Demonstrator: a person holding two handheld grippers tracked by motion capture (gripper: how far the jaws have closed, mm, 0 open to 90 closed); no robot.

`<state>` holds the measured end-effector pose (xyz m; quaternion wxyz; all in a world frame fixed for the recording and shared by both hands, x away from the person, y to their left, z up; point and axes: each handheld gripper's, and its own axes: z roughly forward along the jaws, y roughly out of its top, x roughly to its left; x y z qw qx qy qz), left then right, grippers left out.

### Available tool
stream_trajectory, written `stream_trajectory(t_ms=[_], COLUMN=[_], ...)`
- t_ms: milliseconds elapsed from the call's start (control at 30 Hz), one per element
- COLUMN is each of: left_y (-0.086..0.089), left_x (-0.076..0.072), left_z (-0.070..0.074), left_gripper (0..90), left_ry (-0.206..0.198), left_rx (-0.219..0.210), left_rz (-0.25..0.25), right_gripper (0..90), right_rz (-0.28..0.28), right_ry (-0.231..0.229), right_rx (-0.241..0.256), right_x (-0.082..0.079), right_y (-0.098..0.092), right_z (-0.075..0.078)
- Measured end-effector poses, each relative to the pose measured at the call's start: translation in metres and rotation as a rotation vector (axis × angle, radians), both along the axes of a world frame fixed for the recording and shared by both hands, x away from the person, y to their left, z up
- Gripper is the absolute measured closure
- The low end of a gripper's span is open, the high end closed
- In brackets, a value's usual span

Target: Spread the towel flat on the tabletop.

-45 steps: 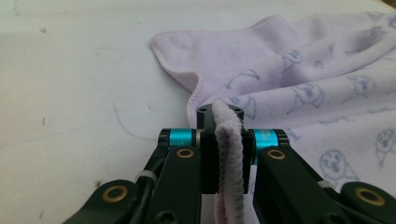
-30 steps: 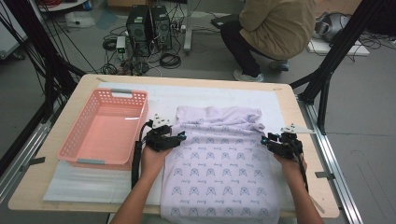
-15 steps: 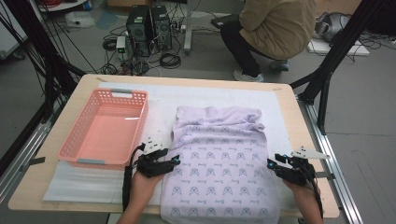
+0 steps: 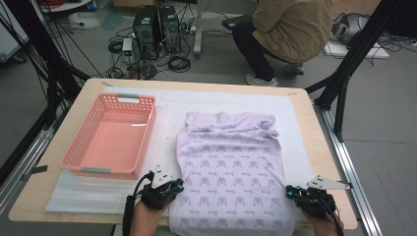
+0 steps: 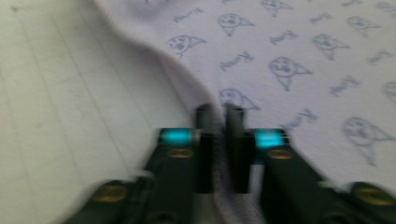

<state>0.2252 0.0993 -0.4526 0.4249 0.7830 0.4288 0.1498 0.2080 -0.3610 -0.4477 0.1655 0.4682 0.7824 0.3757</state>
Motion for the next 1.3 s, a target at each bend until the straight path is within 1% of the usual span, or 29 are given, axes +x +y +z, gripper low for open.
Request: stream_trajectory(t_ms=[33,67,100,133,267,367,467,500,567,600,633,667,700,733,767,800,867,967,1000,1033,1067,1100,1133,1167,1200,1267,1300], left_y=[0.001,0.003,0.005,0.008,0.016,0.020,0.023,0.023,0.025,0.026,0.027,0.028,0.029,0.030,0.030,0.029,0.025,0.018,0.015,0.012,0.008,0.004,0.001,0.001,0.001,0.005,0.008], left_x=[-0.003,-0.006,-0.009,-0.013,-0.026,-0.036,-0.045,-0.047,-0.049,-0.048,-0.045,-0.042,-0.038,-0.034,-0.030,-0.026,-0.015,0.003,0.007,0.010,0.010,0.009,0.006,0.005,0.004,-0.002,-0.007], left_z=[0.000,0.000,0.000,-0.001,-0.001,-0.001,-0.001,-0.002,-0.001,0.000,0.001,0.003,0.004,0.006,0.006,0.007,0.004,0.000,-0.002,-0.003,-0.002,-0.001,-0.001,0.000,0.000,0.000,0.000], left_gripper=[86.7,86.9,86.9,86.9,86.8,86.8,86.8,86.7,86.4,85.7,81.8,71.8,59.5,53.8,50.5,47.9,47.7,46.5,46.9,47.8,50.7,58.5,70.3,77.8,85.8,86.7,86.9], left_ry=[0.001,0.009,0.017,0.019,0.031,0.035,0.041,0.048,0.034,0.033,0.022,0.003,-0.004,-0.011,-0.022,-0.022,-0.017,0.018,0.028,0.043,0.036,0.018,-0.023,-0.023,-0.017,-0.009,0.000], left_rx=[0.001,-0.011,-0.031,-0.039,-0.079,-0.092,-0.096,-0.103,-0.088,-0.109,-0.127,-0.136,-0.163,-0.189,-0.205,-0.213,-0.192,-0.170,-0.165,-0.142,-0.103,-0.051,0.014,0.023,0.018,0.009,-0.005], left_rz=[0.000,0.001,0.002,-0.010,-0.027,-0.046,-0.069,-0.084,-0.127,-0.131,-0.133,-0.110,-0.087,-0.068,-0.046,-0.034,-0.016,-0.001,-0.003,0.001,0.001,-0.005,-0.005,-0.015,-0.016,-0.023,-0.026], right_gripper=[86.7,87.0,87.2,87.2,87.4,87.5,87.5,87.5,87.5,87.3,85.6,82.6,78.0,72.6,68.8,67.3,62.3,57.7,57.1,56.3,56.0,56.3,58.7,62.0,62.7,64.7,66.8], right_rz=[0.000,0.006,0.016,0.024,0.042,0.053,0.064,0.070,0.073,0.076,0.074,0.069,0.062,0.050,0.036,0.025,-0.001,-0.037,-0.048,-0.059,-0.069,-0.079,-0.079,-0.080,-0.073,-0.064,-0.062], right_ry=[0.001,0.003,0.001,0.002,0.000,0.003,0.012,0.012,0.017,0.019,0.013,0.007,-0.003,-0.016,-0.027,-0.027,-0.034,-0.042,-0.042,-0.045,-0.047,-0.045,-0.043,-0.032,-0.032,-0.038,-0.037], right_rx=[0.001,-0.002,-0.003,0.002,0.025,0.034,0.037,0.035,0.035,0.039,0.048,0.059,0.065,0.063,0.068,0.070,0.055,0.011,0.008,0.005,-0.003,-0.006,-0.002,0.006,0.007,-0.030,-0.035], right_x=[-0.002,-0.005,-0.008,-0.011,-0.025,-0.035,-0.046,-0.049,-0.055,-0.058,-0.058,-0.059,-0.057,-0.055,-0.051,-0.047,-0.036,-0.018,-0.013,-0.007,-0.003,0.002,0.006,0.009,0.012,0.014,0.014], right_y=[-0.001,-0.002,-0.003,-0.004,-0.012,-0.016,-0.017,-0.017,-0.017,-0.017,-0.017,-0.016,-0.016,-0.015,-0.014,-0.013,-0.010,-0.005,-0.004,-0.003,-0.001,0.000,0.001,0.003,0.006,0.012,0.013], right_z=[0.000,0.001,0.001,0.002,0.005,0.006,0.006,0.006,0.007,0.007,0.007,0.009,0.010,0.011,0.012,0.012,0.010,0.006,0.006,0.005,0.004,0.003,0.002,0.001,0.000,-0.002,-0.001])
